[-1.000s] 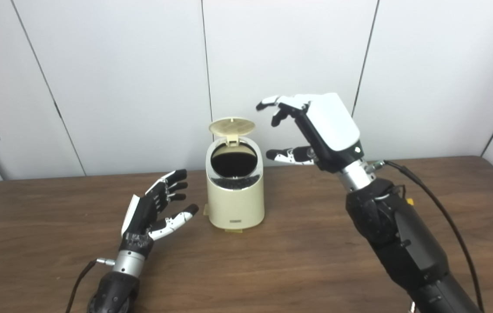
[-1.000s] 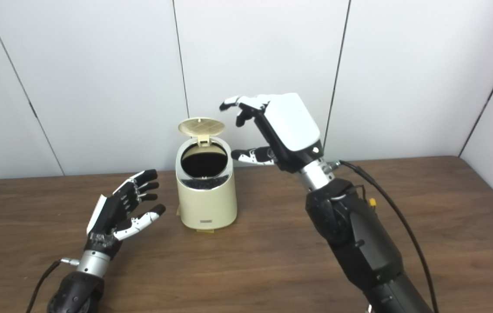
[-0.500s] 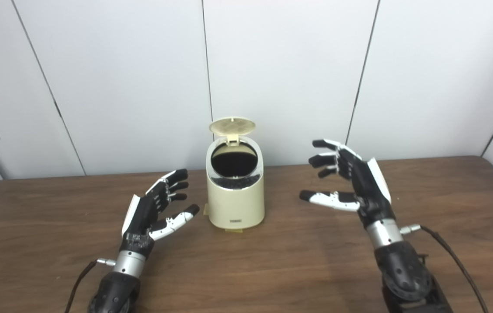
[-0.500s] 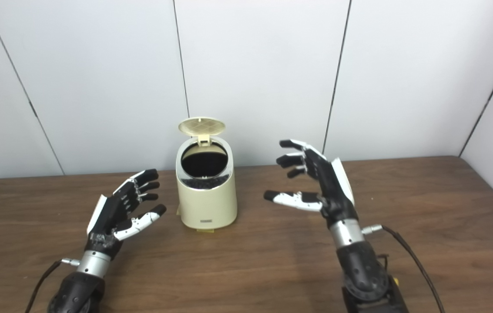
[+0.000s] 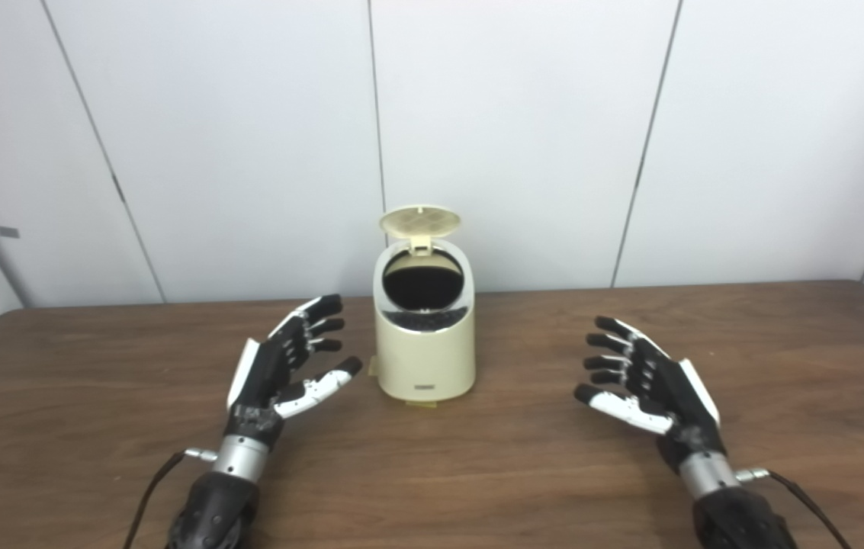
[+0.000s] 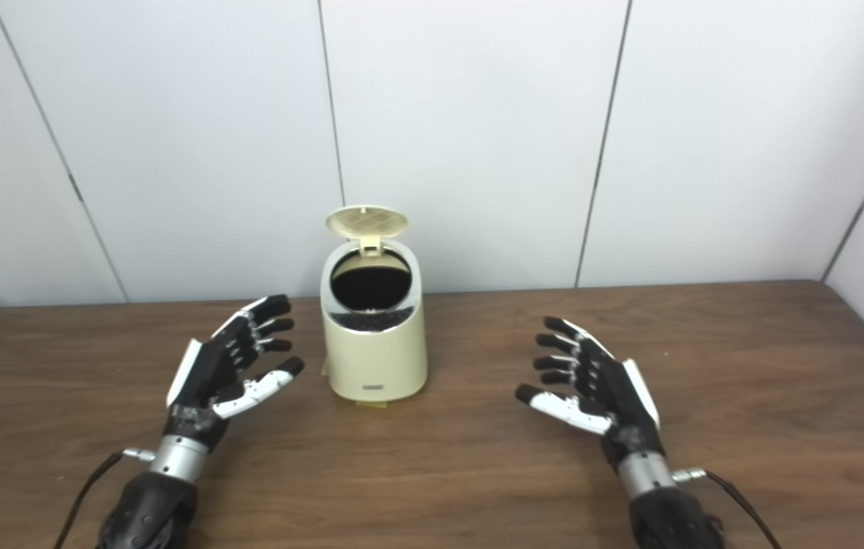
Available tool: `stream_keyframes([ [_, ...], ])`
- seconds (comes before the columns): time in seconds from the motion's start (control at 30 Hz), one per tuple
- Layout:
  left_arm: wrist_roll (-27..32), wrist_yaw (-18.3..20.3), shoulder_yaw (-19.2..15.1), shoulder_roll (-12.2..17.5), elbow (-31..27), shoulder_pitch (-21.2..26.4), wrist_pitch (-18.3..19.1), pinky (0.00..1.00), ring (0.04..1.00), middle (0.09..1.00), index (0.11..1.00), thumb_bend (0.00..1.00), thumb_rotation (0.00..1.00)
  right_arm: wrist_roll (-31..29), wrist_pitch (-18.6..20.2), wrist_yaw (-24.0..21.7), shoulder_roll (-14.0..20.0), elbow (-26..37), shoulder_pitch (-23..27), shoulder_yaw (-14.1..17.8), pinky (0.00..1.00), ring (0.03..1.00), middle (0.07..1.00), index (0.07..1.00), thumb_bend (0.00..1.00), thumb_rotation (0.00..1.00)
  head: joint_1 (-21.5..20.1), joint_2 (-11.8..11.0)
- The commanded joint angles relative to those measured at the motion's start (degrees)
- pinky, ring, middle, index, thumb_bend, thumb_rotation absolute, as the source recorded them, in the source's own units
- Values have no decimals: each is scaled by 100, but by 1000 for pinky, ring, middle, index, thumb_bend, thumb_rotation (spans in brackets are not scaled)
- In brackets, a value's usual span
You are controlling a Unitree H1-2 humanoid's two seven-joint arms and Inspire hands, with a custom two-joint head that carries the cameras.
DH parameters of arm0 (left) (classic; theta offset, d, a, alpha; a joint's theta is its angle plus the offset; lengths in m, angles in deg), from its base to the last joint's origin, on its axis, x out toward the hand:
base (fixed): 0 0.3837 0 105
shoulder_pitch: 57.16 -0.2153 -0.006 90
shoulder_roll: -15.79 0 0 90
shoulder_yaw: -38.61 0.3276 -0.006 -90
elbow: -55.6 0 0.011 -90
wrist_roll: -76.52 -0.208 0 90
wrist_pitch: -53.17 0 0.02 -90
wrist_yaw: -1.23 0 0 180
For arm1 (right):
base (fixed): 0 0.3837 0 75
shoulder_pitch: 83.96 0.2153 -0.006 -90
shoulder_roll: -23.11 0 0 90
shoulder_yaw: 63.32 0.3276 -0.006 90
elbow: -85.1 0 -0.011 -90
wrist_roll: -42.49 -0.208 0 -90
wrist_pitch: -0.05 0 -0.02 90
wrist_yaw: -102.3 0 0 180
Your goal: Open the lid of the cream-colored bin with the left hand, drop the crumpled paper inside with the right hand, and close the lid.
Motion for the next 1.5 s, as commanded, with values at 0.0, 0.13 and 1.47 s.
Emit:
stream_keyframes([
  [0.0,-93,-149,103,-207,120,-336,-90,709,801,842,849,624,218,-38,-359,-17,27,103,168,62,626,668,761,801,791,241,38,-31],
  [0.13,-451,-386,161,-207,-159,-307,-115,735,806,843,852,639,302,-64,-402,-54,40,90,76,78,630,683,769,798,787,229,171,-205],
  [1.47,-1891,-1026,359,212,-765,1570,718,743,883,912,910,792,488,589,-322,13,44,329,68,-96,536,655,764,790,771,156,-28,-228],
])
